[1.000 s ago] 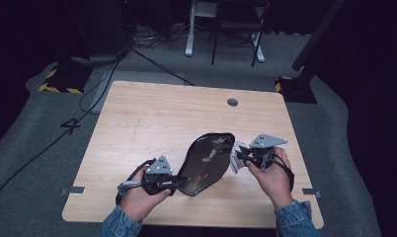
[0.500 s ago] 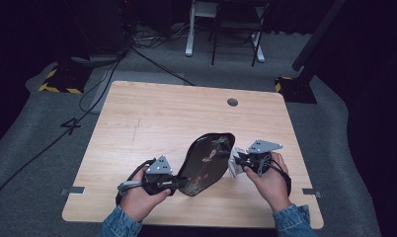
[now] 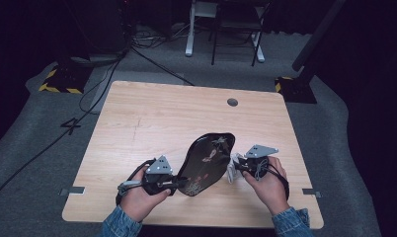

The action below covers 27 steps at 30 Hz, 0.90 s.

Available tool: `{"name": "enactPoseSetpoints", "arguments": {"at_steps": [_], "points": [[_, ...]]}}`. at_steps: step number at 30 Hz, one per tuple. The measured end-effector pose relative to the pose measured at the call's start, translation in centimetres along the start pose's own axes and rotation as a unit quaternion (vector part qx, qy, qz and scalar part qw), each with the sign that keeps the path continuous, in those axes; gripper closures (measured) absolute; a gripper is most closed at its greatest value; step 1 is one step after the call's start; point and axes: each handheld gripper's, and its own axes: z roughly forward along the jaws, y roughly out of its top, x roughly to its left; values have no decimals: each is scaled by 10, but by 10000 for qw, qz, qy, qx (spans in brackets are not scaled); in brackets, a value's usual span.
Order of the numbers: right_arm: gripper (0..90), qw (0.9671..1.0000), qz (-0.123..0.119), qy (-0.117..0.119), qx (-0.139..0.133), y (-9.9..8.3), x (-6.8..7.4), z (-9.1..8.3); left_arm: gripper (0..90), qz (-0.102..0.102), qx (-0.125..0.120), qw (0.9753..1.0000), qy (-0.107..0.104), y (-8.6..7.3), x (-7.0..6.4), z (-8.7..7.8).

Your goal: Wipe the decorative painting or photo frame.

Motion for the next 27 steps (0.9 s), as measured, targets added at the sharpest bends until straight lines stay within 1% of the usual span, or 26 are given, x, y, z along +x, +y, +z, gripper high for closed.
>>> {"name": "enactPoseSetpoints", "arguments": {"at_steps": [13,20,21,27], "points": [[769,9996,-61,32,273,-8,3,11,780,7,-1,10000,-9,0,0,0],[771,9990,-180,31,419,-8,3,15,780,17,1,10000,-6,0,0,0],[772,9985,-227,20,491,-9,4,17,780,15,-1,10000,-6,0,0,0],[772,9972,-386,14,648,-10,8,21,780,7,-17,10000,-4,0,0,0]]}}
